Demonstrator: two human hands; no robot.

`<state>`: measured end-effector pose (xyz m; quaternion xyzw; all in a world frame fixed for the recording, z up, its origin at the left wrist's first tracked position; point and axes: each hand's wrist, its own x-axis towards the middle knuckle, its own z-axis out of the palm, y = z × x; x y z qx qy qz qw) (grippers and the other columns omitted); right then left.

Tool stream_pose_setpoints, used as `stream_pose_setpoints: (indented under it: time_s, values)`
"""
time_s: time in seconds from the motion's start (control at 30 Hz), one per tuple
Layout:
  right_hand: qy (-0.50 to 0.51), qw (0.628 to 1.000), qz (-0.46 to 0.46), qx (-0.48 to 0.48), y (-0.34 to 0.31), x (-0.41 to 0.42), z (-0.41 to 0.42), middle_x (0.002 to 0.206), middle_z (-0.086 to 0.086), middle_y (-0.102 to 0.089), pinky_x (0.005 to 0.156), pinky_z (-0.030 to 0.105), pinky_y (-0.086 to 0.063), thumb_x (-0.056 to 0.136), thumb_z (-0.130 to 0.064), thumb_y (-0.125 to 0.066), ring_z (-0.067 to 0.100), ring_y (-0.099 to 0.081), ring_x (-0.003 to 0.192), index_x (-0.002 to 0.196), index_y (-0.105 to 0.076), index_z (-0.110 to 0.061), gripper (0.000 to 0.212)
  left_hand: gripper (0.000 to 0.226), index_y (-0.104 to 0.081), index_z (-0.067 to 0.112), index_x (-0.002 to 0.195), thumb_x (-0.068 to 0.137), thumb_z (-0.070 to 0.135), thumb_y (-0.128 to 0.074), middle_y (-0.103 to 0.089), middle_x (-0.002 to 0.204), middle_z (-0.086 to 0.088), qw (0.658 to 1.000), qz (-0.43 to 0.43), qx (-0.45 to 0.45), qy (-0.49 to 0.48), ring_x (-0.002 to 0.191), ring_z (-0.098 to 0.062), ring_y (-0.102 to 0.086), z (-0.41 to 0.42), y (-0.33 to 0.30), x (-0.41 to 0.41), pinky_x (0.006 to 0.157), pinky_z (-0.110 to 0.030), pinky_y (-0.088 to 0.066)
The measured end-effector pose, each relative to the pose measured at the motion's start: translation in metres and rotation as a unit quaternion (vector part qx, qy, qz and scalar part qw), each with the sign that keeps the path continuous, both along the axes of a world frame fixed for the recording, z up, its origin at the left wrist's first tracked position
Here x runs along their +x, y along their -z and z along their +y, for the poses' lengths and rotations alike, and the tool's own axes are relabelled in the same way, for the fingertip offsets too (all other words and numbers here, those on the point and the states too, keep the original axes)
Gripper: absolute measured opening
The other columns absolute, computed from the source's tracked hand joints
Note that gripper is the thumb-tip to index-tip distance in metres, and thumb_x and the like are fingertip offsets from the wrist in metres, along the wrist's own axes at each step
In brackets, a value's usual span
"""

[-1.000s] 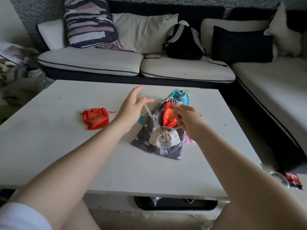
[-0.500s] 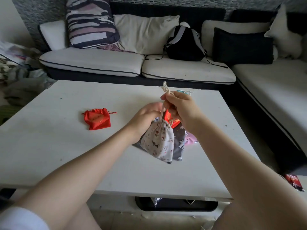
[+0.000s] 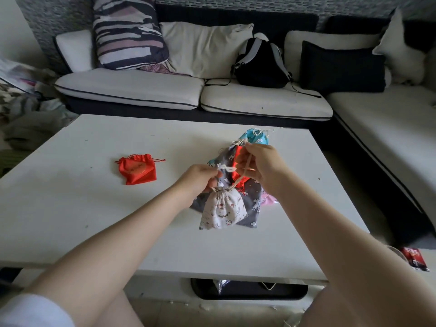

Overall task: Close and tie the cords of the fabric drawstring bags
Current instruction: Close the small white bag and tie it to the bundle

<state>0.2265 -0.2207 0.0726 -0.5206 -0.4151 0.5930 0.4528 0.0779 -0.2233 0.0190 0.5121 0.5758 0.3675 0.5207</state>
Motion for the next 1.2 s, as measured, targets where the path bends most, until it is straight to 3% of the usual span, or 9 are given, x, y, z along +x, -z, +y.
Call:
stream_pose_setpoints:
  time_s: [0.13,0.27,0.37,0.47,0.67,0.77,0.9,1.07,1.2]
  values:
    - [-0.054,0.997,0.014,0.047,-0.012,-0.01,-0.002,0.071,0.01,-0.061,0.079,0.038,-0.053,0.098,-0.014,-0.041,0.022,-0.058,0.067,0.071,-0.056,-0.006,0.032,0.027,-0.061,0.003,0.074,0.09,0.019,-0.048,-0.052,0.046,0.011,0.99,0.07,0.056,0.105,0.056,-0.009,-0.046,-0.006,-0.012,0.004,0.071,-0.028,-0.036]
    - [-0.113,0.99,-0.008,0.086,-0.012,-0.023,-0.008,0.076,0.009,-0.062,0.081,0.034,-0.048,0.098,-0.011,-0.04,0.023,-0.057,0.076,0.07,-0.056,-0.007,0.032,0.029,-0.061,0.008,0.074,0.093,0.026,-0.047,-0.051,0.054,0.01,0.966,0.146,0.101,0.187,0.056,-0.001,-0.049,-0.016,-0.019,0.013,0.066,-0.021,-0.037]
    - [-0.146,0.976,-0.111,0.117,-0.002,-0.025,-0.007,0.087,0.003,-0.068,0.094,0.034,-0.048,0.098,-0.021,-0.041,0.02,-0.062,0.095,0.079,-0.065,-0.016,0.031,0.031,-0.061,0.018,0.074,0.096,0.025,-0.041,-0.049,0.049,0.01,0.971,0.117,0.093,0.185,0.052,-0.003,-0.045,-0.017,-0.015,0.014,0.064,-0.021,-0.037]
    - [-0.119,0.98,-0.138,0.077,0.005,-0.017,-0.004,0.092,0.004,-0.067,0.088,0.033,-0.051,0.098,-0.033,-0.039,0.02,-0.064,0.091,0.095,-0.065,-0.012,0.034,0.031,-0.058,0.014,0.07,0.096,0.019,-0.043,-0.048,0.048,0.009,0.986,0.029,0.083,0.142,0.048,-0.006,-0.043,-0.014,-0.011,0.013,0.058,-0.021,-0.035]
    - [-0.155,0.958,-0.236,0.044,0.018,-0.002,-0.006,0.084,0.019,-0.062,0.075,0.037,-0.048,0.084,0.004,-0.051,0.026,-0.054,0.077,0.075,-0.066,-0.021,0.031,0.034,-0.057,0.017,0.066,0.097,0.018,-0.043,-0.048,0.045,0.009,0.991,-0.077,0.058,0.091,0.048,-0.007,-0.044,-0.008,-0.011,0.007,0.054,-0.019,-0.041]
    - [-0.201,0.955,-0.215,0.045,0.021,0.0,-0.007,0.089,0.016,-0.067,0.085,0.034,-0.049,0.079,0.007,-0.057,0.022,-0.059,0.081,0.082,-0.069,-0.02,0.03,0.032,-0.057,0.02,0.066,0.096,0.019,-0.044,-0.05,0.046,0.01,0.99,-0.094,0.05,0.091,0.048,-0.007,-0.047,-0.007,-0.012,0.003,0.058,-0.023,-0.04]
    - [-0.2,0.946,-0.241,0.084,0.027,-0.002,-0.006,0.075,0.001,-0.066,0.077,0.021,-0.048,0.077,0.004,-0.065,0.01,-0.059,0.068,0.078,-0.066,-0.021,0.025,0.029,-0.058,0.015,0.071,0.096,0.018,-0.044,-0.05,0.052,0.004,0.984,-0.138,0.031,0.105,0.052,-0.011,-0.05,-0.008,-0.013,-0.003,0.057,-0.021,-0.045]
    - [-0.131,0.961,-0.236,0.058,0.03,-0.003,-0.004,0.073,0.006,-0.06,0.075,0.03,-0.042,0.079,-0.008,-0.066,0.017,-0.051,0.071,0.069,-0.063,-0.018,0.014,0.02,-0.065,0.017,0.081,0.093,0.011,-0.05,-0.06,0.076,-0.002,0.992,-0.085,0.05,0.075,0.065,-0.008,-0.055,-0.005,-0.01,-0.01,0.061,-0.017,-0.05]
    - [-0.152,0.967,-0.203,0.023,0.03,-0.001,-0.003,0.076,0.01,-0.059,0.07,0.026,-0.043,0.082,-0.004,-0.059,0.019,-0.053,0.072,0.071,-0.063,-0.015,0.016,0.019,-0.062,0.017,0.078,0.09,0.006,-0.053,-0.063,0.057,0.013,0.994,-0.036,0.082,0.059,0.054,0.001,-0.056,-0.005,-0.008,-0.01,0.065,-0.016,-0.05]
